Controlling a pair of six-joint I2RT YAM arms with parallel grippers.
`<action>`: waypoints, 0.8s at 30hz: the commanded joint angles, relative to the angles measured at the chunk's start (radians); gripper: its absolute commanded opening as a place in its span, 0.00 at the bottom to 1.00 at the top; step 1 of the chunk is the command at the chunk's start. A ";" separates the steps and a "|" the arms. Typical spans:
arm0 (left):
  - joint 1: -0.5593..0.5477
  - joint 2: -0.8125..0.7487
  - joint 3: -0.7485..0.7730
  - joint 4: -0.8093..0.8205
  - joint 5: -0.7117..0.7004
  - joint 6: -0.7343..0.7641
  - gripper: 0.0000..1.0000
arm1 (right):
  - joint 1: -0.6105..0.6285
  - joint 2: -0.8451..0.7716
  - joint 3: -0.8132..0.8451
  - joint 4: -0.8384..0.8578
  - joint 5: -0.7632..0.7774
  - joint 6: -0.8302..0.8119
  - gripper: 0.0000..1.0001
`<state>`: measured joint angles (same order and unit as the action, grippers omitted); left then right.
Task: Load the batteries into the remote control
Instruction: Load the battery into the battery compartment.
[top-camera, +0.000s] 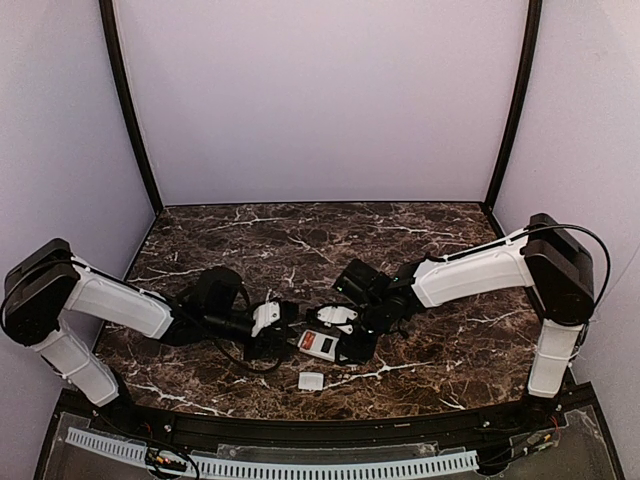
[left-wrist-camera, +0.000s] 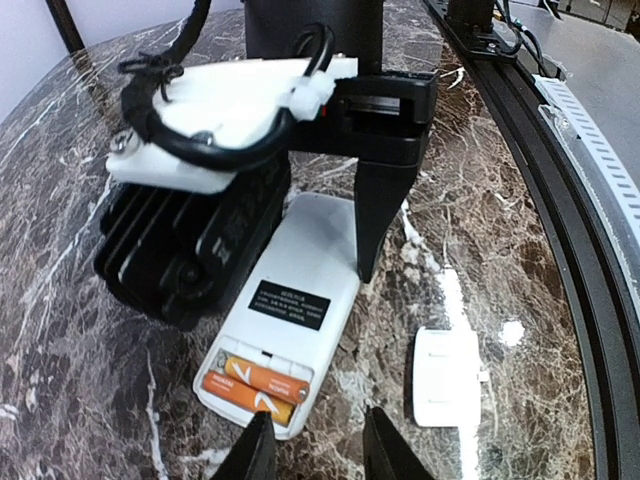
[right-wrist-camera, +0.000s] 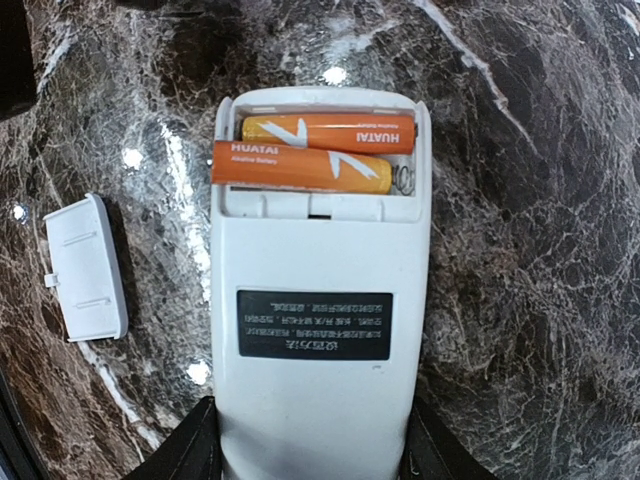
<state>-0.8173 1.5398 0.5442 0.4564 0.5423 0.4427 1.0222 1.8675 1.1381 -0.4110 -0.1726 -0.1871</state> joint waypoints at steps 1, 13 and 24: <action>0.000 0.017 0.046 -0.035 0.051 0.095 0.30 | 0.003 -0.028 0.001 -0.019 -0.022 -0.022 0.00; 0.000 0.085 0.103 -0.089 0.075 0.136 0.23 | 0.004 -0.022 0.005 -0.026 -0.020 -0.031 0.00; -0.001 0.132 0.137 -0.100 0.066 0.154 0.22 | 0.005 -0.018 0.012 -0.035 -0.009 -0.035 0.00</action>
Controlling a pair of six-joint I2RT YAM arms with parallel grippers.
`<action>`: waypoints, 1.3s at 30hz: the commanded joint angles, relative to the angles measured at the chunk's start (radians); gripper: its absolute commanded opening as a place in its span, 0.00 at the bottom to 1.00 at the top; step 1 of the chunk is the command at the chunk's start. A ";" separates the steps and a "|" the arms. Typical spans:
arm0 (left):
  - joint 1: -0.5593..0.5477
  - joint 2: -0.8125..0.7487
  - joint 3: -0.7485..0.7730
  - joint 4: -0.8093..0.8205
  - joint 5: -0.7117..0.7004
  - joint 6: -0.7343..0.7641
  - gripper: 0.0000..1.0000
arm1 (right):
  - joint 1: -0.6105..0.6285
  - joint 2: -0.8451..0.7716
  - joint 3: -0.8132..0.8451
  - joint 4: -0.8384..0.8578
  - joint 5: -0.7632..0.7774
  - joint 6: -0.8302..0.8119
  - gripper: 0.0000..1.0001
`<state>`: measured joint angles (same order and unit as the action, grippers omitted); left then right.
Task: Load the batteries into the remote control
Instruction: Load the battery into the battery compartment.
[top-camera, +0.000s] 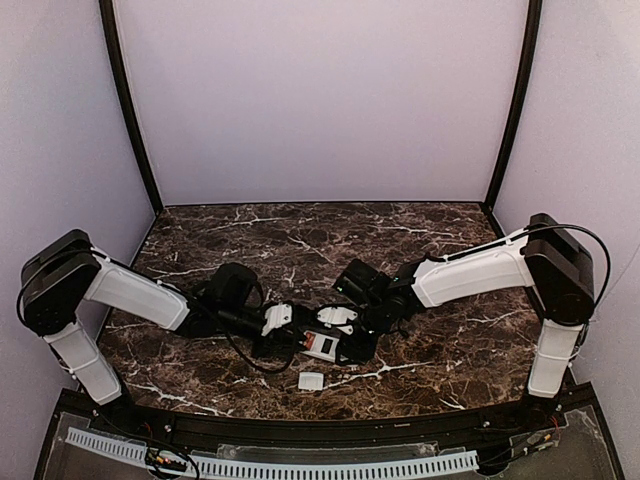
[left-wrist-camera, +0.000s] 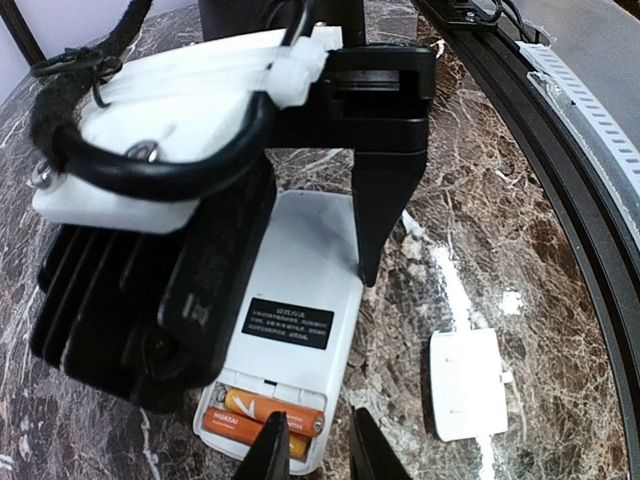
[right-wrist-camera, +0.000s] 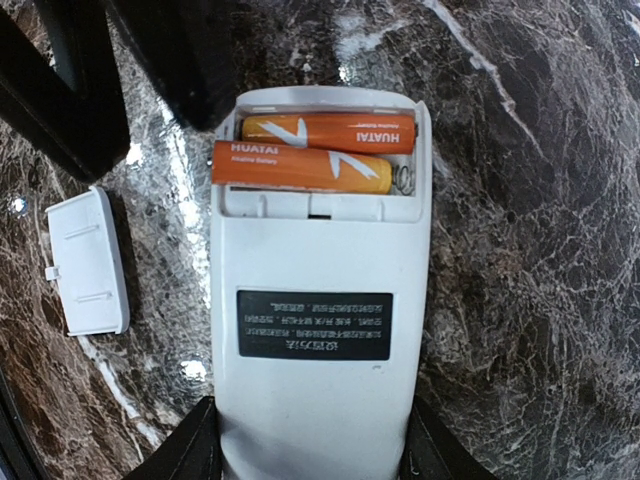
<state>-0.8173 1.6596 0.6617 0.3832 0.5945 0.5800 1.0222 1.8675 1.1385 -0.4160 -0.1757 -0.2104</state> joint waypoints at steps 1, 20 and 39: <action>-0.001 0.018 0.021 -0.030 0.012 0.018 0.22 | 0.004 -0.017 0.012 -0.032 -0.006 -0.012 0.00; -0.001 0.087 0.069 -0.054 0.005 0.018 0.15 | 0.008 -0.008 0.020 -0.035 -0.005 -0.016 0.00; -0.002 0.147 0.113 -0.144 -0.045 0.040 0.09 | 0.008 -0.014 0.024 -0.038 -0.005 -0.021 0.00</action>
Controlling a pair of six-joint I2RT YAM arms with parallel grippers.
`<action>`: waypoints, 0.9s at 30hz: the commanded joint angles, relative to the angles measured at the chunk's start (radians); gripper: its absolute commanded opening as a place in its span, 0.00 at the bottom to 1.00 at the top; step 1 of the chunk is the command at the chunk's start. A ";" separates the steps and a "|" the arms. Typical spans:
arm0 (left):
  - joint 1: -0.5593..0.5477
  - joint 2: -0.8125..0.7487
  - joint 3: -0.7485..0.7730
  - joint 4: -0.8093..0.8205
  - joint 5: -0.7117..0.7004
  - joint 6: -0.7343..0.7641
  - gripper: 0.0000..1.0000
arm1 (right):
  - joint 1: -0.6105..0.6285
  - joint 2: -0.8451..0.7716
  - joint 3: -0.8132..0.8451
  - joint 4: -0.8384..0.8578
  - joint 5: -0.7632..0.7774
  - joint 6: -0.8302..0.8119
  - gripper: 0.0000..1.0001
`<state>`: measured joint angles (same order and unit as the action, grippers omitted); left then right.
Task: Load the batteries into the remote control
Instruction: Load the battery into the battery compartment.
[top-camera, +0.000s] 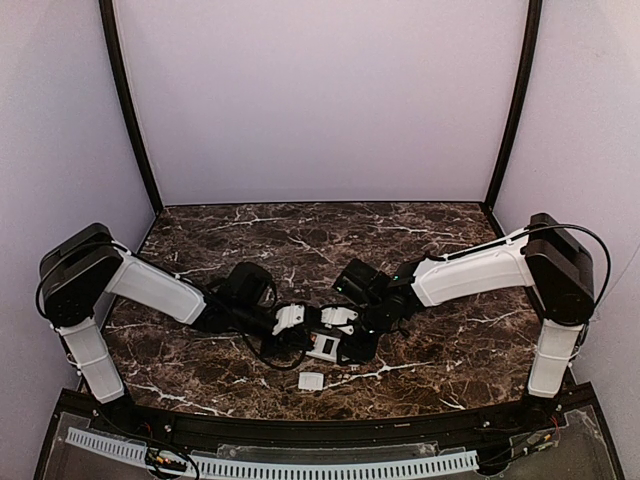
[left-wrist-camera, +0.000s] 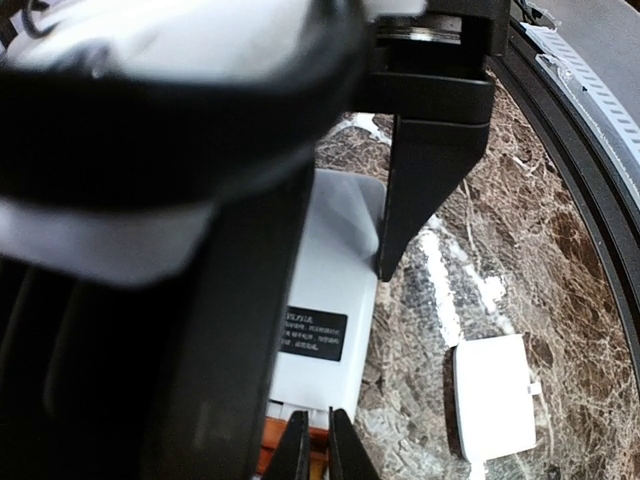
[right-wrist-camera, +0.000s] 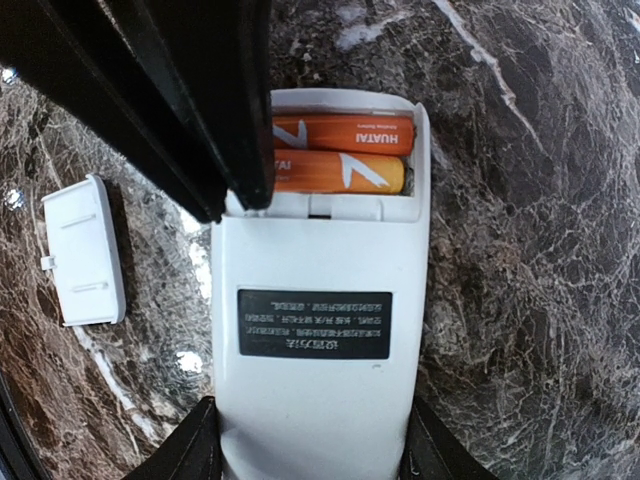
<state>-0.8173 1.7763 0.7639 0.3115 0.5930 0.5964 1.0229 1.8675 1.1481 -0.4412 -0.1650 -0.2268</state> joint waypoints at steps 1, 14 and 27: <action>-0.001 0.031 0.010 -0.072 -0.049 0.026 0.08 | 0.007 -0.013 0.015 -0.013 -0.016 -0.005 0.00; -0.001 0.087 0.010 -0.012 -0.081 0.036 0.09 | 0.009 -0.016 0.012 -0.007 -0.039 -0.019 0.00; -0.001 0.076 0.002 -0.126 -0.142 0.134 0.13 | 0.009 -0.022 0.010 -0.011 -0.020 -0.017 0.00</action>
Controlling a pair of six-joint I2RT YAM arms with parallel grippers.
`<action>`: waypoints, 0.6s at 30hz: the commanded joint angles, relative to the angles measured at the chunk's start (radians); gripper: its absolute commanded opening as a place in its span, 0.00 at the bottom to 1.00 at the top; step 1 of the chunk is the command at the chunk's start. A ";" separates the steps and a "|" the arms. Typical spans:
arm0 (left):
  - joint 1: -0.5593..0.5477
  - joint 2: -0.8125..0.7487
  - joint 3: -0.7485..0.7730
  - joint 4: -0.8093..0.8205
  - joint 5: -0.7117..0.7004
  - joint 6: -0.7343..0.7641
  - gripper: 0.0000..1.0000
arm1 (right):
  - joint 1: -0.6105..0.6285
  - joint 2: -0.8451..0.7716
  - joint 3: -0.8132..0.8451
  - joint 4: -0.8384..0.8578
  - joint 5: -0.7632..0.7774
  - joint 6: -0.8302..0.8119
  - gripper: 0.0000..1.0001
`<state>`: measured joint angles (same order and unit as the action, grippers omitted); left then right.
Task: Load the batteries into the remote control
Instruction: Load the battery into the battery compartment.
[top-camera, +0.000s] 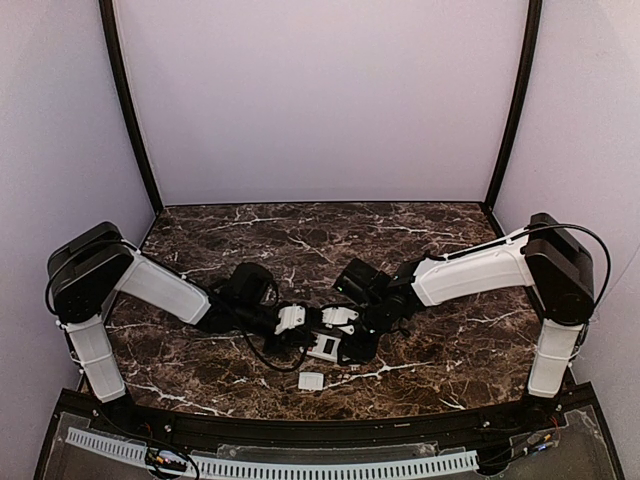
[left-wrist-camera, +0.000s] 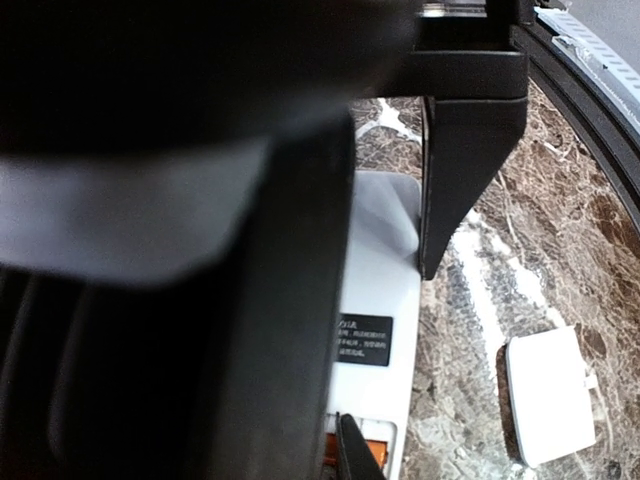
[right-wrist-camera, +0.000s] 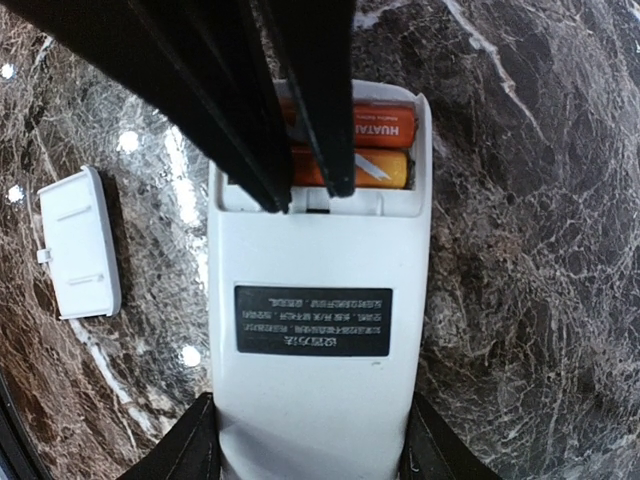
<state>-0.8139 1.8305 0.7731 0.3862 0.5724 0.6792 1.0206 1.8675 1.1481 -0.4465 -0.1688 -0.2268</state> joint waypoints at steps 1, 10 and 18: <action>-0.005 0.006 -0.009 -0.208 -0.129 0.062 0.13 | 0.011 -0.021 0.010 -0.006 -0.014 -0.015 0.00; -0.034 -0.050 0.003 -0.303 -0.213 0.116 0.18 | 0.011 -0.034 0.012 -0.006 -0.003 -0.014 0.00; -0.067 -0.028 0.013 -0.275 -0.195 0.127 0.19 | 0.011 -0.027 0.015 -0.002 -0.002 -0.013 0.00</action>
<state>-0.8368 1.7611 0.7963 0.2359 0.4248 0.7738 1.0222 1.8671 1.1481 -0.4492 -0.1623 -0.2310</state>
